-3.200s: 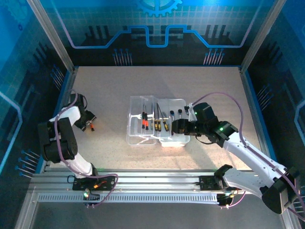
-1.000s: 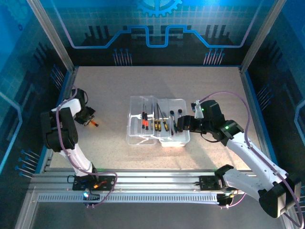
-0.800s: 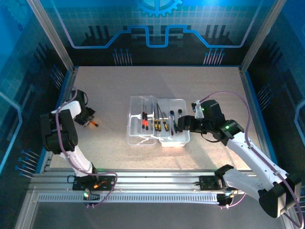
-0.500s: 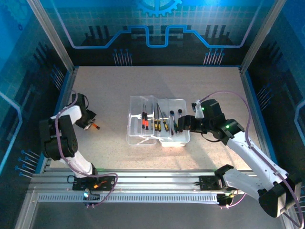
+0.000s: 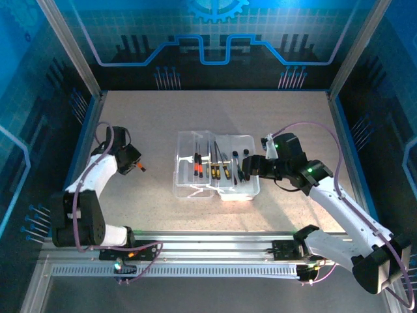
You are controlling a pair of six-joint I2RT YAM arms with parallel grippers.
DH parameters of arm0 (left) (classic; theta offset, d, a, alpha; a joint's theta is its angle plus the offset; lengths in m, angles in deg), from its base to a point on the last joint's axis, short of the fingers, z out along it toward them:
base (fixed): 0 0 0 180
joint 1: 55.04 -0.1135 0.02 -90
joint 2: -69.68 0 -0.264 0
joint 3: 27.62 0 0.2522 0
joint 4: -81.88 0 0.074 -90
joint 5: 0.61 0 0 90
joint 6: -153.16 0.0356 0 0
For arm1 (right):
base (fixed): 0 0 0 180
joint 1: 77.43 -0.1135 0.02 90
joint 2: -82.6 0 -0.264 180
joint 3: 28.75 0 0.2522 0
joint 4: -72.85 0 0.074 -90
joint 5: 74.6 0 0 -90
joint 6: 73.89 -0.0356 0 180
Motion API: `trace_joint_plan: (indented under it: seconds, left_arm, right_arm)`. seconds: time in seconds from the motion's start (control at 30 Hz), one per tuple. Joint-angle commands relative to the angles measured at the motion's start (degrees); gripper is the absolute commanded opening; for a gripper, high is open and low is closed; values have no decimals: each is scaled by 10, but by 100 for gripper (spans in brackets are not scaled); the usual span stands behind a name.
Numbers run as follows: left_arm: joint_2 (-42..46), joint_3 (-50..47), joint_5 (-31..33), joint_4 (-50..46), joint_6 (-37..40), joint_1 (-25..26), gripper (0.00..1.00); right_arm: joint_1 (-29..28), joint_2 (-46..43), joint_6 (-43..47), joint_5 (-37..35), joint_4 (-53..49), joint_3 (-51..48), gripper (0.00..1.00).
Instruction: Pack the tool kit
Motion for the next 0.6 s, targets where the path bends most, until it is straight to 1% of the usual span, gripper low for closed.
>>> trace_joint_plan:
  seconds: [0.0,0.17,0.4,0.57]
  left_arm:
    - [37,13,-19,-25,0,27,7]
    - [54,55,-26,-42,-3,71,7]
    - [31,142,-23,-75,12,180,7]
    - [-1,197,-25,-104,34,264,7]
  right_arm:
    - [6,0,-9,-4,11,-20,57]
    - [6,-9,-22,-3,21,-41,57]
    - [6,-12,-18,-15,13,-38,57]
    - [6,3,-20,-13,17,-33,57]
